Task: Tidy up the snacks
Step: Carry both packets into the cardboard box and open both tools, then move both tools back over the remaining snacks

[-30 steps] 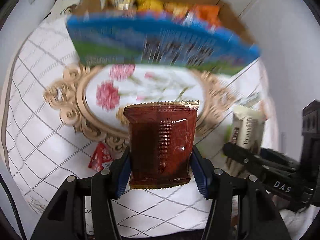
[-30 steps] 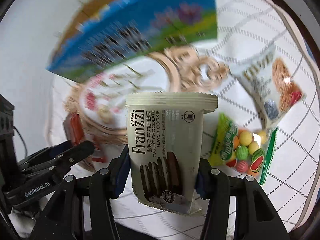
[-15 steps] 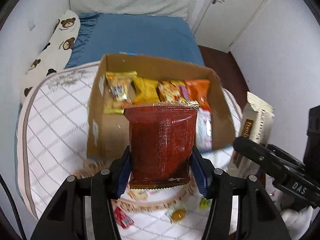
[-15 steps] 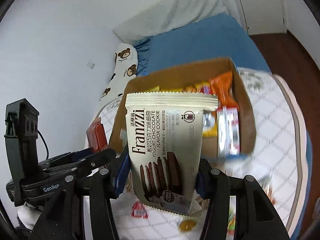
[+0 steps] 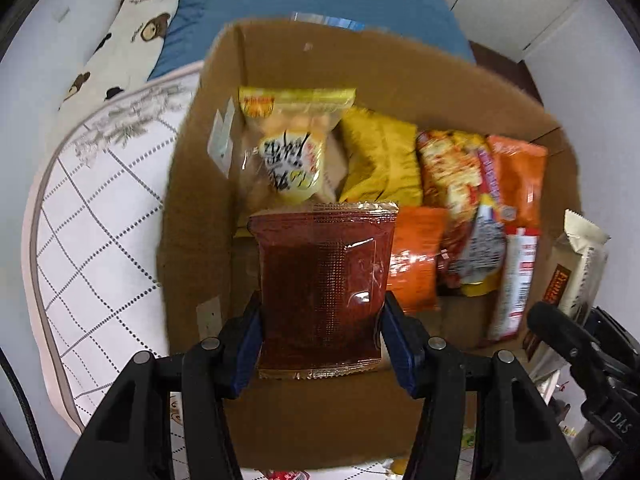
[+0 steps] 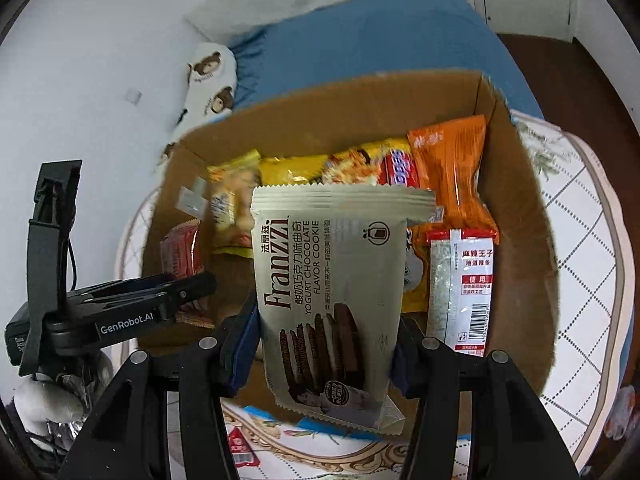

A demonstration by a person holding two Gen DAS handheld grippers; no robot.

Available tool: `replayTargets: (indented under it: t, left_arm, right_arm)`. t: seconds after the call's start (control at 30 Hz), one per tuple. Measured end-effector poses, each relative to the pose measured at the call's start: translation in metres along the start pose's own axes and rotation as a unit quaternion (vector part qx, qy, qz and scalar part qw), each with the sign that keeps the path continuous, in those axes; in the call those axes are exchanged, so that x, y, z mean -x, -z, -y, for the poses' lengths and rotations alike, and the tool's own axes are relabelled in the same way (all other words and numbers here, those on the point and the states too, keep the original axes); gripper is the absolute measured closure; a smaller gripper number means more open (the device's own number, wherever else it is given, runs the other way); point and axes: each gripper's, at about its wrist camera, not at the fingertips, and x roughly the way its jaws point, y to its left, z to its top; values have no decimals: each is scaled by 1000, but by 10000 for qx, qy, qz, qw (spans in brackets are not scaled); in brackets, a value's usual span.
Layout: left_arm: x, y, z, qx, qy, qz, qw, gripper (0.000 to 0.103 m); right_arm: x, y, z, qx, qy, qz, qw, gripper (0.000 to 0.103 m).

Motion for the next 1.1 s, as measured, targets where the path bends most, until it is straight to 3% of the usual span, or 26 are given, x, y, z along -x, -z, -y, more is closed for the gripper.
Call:
replayTargets:
  t: [0.13, 0.2, 0.23, 0.27, 0.37, 0.7, 1.1]
  left_arm:
    - [-11, 2, 3, -146, -245, 7, 9996, 48]
    - [-11, 2, 4, -131, -203, 11, 9997, 42]
    - [-10, 2, 4, -88, -130, 32, 9999, 40]
    - [-9, 2, 4, -77, -47, 33, 10000, 32]
    - [-10, 1, 8, -159, -97, 45, 9998, 13]
    - [-1, 15, 11, -118, -111, 206, 9997, 13]
    - [39, 53, 12, -129, -25, 743, 9971, 13]
  right_arm:
    - [-25, 1, 9, -75, 12, -301, 9995, 45]
    - [-43, 1, 16, -149, 105, -585, 9981, 30]
    - [-50, 1, 17, -162, 140, -688, 9974, 13]
    - [-52, 2, 17, -149, 202, -741, 9969, 5]
    - [-54, 5, 13, -86, 363, -772, 9963, 5]
    - [-37, 14, 0, 175, 895, -459, 9948, 4]
    - [16, 34, -12, 394, 1285, 249, 9906, 4]
